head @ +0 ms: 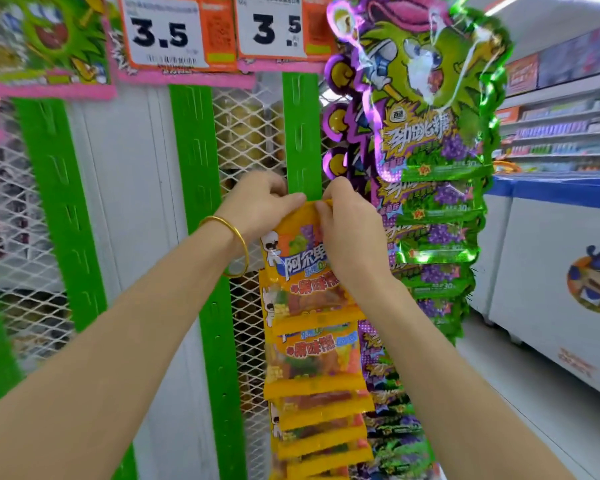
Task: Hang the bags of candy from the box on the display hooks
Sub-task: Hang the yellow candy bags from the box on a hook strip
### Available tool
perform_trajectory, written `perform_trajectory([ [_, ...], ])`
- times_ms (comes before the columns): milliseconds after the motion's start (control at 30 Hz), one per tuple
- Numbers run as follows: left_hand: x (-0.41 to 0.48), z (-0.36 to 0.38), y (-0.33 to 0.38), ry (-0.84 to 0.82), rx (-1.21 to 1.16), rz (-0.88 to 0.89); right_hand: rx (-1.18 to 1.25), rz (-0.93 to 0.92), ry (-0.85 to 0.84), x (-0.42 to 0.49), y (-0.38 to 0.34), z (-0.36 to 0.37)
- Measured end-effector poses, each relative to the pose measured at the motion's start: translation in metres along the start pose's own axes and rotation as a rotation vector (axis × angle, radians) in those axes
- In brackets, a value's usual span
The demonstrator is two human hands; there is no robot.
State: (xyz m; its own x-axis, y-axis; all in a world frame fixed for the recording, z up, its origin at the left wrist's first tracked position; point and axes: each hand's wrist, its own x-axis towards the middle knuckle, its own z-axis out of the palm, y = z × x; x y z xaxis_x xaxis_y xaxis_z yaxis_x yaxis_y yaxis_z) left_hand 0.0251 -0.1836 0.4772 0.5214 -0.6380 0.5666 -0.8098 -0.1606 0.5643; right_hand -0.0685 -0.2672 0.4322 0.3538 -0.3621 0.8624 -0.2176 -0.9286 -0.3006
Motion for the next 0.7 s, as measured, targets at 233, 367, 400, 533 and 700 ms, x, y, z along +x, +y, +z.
perform_trajectory([
  [233, -0.007, -0.003, 0.000, -0.027, 0.000, 0.007, 0.010, -0.023, -0.076, -0.014, 0.002, 0.002],
  [367, -0.015, -0.001, -0.007, -0.024, -0.044, 0.010, -0.017, -0.023, -0.155, -0.023, 0.004, 0.003],
  [400, -0.018, 0.000, -0.009, -0.021, -0.070, 0.002, -0.028, -0.011, -0.166, -0.024, 0.004, 0.004],
  [533, -0.025, 0.006, -0.015, 0.012, -0.128, -0.016, -0.045, 0.020, -0.130, -0.027, 0.000, 0.005],
  [700, -0.047, 0.008, -0.025, 0.168, -0.053, 0.088, -0.176, -0.074, 0.132, -0.045, -0.004, 0.010],
])
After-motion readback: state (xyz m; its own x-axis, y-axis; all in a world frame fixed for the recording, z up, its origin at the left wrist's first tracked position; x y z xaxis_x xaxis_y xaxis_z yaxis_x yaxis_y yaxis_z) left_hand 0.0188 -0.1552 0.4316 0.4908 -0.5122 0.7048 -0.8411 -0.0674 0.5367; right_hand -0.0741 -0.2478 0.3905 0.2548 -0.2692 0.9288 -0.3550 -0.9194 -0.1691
